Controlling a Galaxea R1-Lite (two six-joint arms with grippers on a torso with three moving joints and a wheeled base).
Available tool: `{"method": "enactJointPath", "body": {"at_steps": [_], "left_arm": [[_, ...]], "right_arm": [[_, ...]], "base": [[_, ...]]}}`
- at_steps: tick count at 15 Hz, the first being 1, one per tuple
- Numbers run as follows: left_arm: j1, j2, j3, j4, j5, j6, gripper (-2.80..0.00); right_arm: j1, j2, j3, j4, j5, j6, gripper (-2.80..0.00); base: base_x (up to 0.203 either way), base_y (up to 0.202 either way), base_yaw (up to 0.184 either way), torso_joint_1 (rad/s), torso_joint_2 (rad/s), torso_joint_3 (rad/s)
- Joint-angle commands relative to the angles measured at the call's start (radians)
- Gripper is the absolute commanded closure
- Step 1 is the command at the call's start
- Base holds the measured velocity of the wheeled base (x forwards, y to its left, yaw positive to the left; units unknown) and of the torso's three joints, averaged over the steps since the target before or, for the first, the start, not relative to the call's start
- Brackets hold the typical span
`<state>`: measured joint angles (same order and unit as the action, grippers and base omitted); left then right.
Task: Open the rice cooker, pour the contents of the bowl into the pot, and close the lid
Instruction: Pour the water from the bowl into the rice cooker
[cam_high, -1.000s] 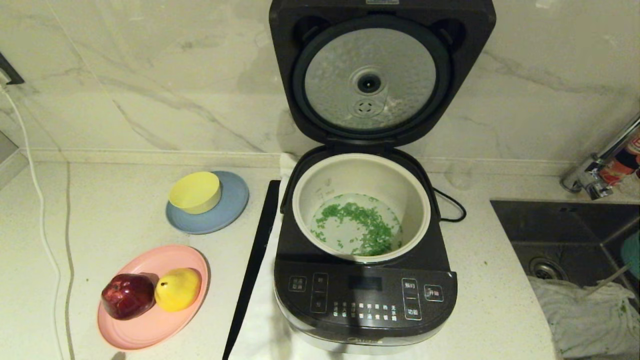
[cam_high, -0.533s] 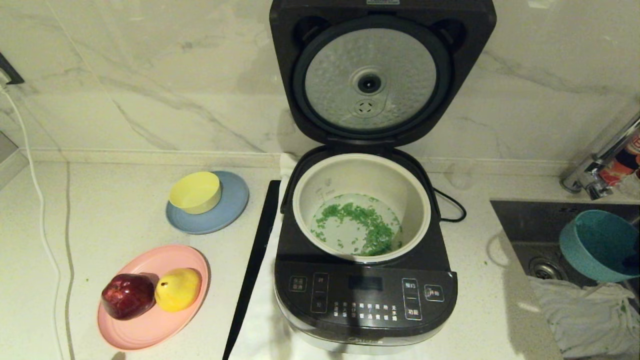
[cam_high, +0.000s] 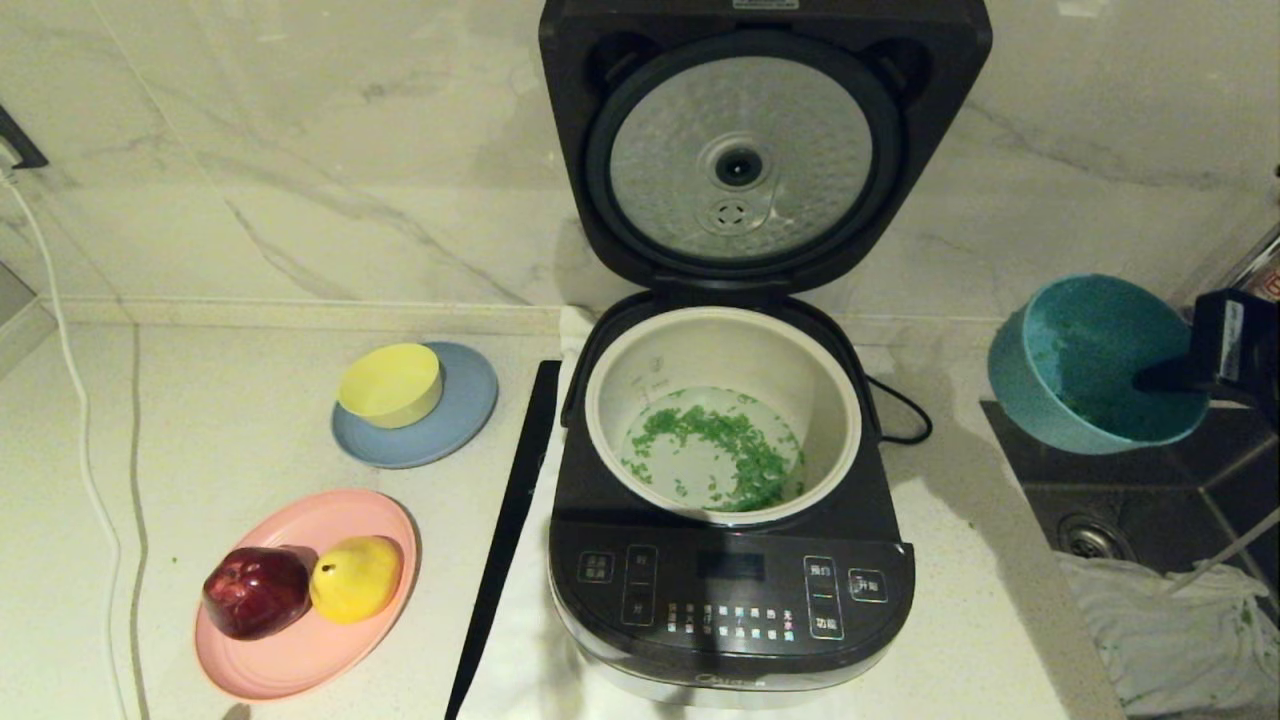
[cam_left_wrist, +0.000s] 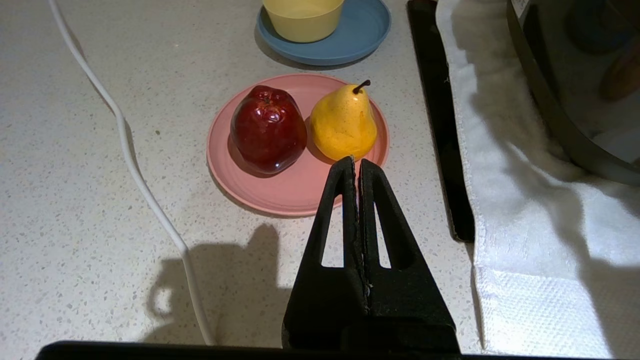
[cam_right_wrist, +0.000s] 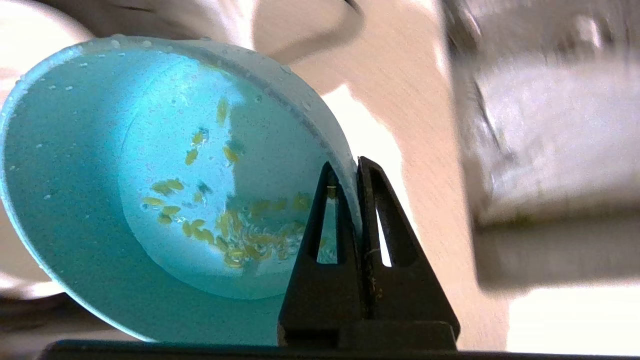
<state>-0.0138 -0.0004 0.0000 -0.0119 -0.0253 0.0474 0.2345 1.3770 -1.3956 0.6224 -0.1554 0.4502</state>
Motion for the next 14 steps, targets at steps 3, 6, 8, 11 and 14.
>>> {"method": "enactJointPath", "body": {"at_steps": [3,6,8,11,14], "left_arm": [[0.0,0.0,0.008,0.0,-0.002,0.0,0.0],[0.0,0.0,0.008,0.0,0.001,0.0,0.0],[0.0,0.0,0.008,0.0,0.001,0.0,0.0],[0.0,0.0,0.008,0.0,0.001,0.0,0.0],[-0.001,0.0,0.008,0.0,0.001,0.0,0.0]], "right_arm": [[0.254,0.117,-0.167,0.004,-0.174,0.005,0.0],[0.361,0.198,-0.255,0.001,-0.235,0.009,0.0],[0.413,0.248,-0.274,-0.034,-0.276,0.021,0.0],[0.472,0.313,-0.277,-0.128,-0.34,0.021,0.0],[0.523,0.374,-0.293,-0.19,-0.398,0.018,0.0]], "base": [[0.0,0.0,0.0,0.0,0.0,0.0],[0.0,0.0,0.0,0.0,0.0,0.0],[0.0,0.0,0.0,0.0,0.0,0.0],[0.0,0.0,0.0,0.0,0.0,0.0],[0.0,0.0,0.0,0.0,0.0,0.0]]}}
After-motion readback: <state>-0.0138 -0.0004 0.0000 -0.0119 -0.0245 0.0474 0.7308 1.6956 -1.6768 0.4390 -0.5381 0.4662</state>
